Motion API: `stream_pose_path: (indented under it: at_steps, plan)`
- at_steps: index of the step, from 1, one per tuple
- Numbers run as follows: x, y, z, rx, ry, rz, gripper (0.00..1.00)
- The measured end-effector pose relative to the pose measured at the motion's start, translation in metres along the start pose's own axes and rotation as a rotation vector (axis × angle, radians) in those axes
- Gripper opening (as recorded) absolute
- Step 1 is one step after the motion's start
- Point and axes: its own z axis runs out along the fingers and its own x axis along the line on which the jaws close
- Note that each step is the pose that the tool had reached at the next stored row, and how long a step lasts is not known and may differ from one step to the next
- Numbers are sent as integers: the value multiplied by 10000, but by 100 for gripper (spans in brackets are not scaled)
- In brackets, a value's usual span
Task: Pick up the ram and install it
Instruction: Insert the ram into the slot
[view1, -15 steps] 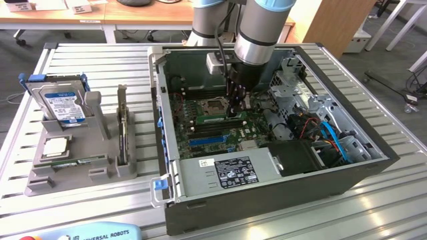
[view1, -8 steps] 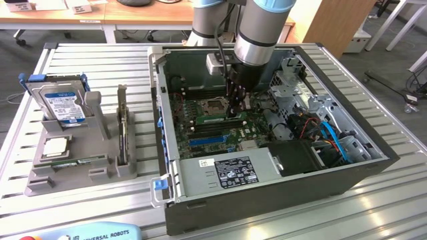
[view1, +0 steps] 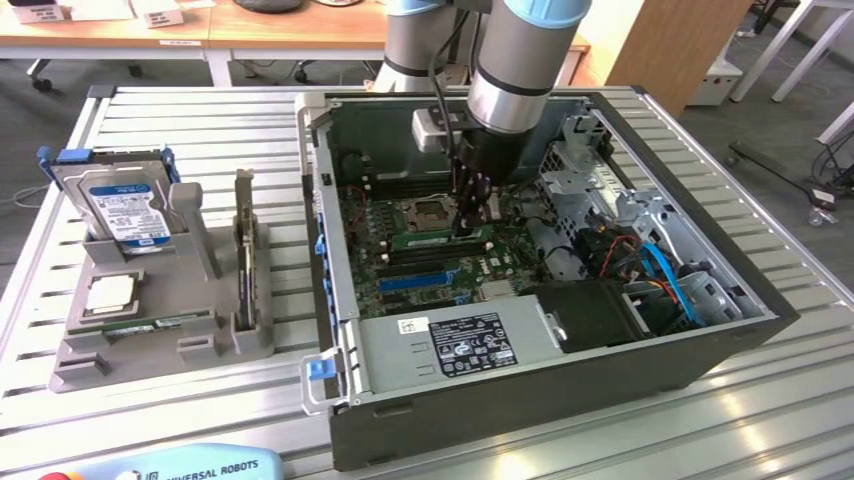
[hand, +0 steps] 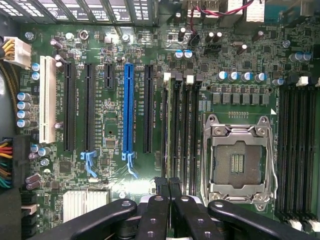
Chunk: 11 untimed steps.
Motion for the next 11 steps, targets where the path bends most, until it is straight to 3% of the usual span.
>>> stream_pose_path:
  at_steps: [11]
  plan:
    - [0, 0, 5, 0, -18, 0, 12]
